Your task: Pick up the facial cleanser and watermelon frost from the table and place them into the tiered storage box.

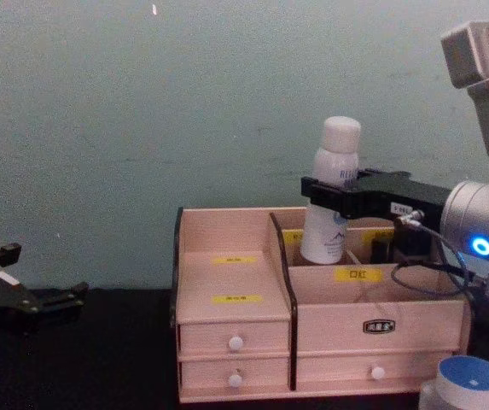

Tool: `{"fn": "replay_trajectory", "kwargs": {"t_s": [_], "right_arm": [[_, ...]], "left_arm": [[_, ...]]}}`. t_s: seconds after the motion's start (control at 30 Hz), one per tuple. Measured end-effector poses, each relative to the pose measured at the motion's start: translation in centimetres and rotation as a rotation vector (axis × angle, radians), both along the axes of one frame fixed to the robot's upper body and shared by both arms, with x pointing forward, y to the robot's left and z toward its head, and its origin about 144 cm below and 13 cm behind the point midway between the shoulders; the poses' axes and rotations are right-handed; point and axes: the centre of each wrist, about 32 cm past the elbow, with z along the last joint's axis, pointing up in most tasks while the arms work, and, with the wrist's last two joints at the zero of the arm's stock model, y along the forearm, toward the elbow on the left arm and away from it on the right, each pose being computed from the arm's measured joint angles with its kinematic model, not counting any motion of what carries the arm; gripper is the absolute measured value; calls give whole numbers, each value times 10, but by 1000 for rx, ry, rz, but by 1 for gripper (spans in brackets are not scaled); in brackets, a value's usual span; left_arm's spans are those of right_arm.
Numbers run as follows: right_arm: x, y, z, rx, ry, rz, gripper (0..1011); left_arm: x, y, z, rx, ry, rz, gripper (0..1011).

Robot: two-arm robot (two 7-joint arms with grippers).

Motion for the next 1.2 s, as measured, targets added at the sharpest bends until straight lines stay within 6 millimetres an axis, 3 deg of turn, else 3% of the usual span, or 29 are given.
{"fn": "replay_trajectory", "kwargs": {"t_s": [1.2], "right_arm": [[14, 3, -15, -28, 72, -41, 591]], "left_arm": [[0, 0, 0, 0, 0, 0, 1001]]}}
